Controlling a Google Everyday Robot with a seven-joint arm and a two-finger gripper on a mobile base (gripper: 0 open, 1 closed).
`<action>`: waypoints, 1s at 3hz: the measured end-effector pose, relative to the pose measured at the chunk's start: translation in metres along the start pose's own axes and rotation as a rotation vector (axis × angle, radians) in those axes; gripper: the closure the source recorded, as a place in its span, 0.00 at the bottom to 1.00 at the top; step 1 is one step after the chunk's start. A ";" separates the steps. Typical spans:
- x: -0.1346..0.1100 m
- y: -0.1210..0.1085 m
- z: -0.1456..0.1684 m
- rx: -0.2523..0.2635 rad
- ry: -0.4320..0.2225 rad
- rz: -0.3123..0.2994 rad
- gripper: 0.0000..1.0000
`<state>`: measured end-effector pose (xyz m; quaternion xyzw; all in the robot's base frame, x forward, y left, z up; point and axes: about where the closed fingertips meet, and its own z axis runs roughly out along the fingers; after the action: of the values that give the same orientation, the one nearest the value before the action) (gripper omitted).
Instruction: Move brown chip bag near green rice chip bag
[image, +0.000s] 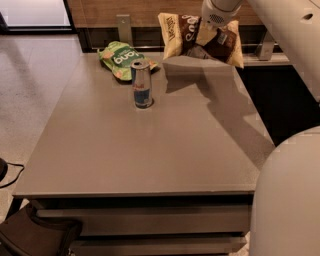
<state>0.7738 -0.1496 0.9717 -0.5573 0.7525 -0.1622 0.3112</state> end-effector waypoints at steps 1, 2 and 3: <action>0.001 0.000 0.000 -0.001 0.008 -0.001 0.77; 0.000 0.001 0.003 -0.005 0.008 -0.003 0.54; 0.000 0.003 0.006 -0.009 0.009 -0.004 0.32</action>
Offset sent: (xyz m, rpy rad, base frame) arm -0.0001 -0.0009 0.0005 -0.0052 0.0012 -0.0028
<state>0.7753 -0.1483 0.9657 -0.5594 0.7536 -0.1620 0.3049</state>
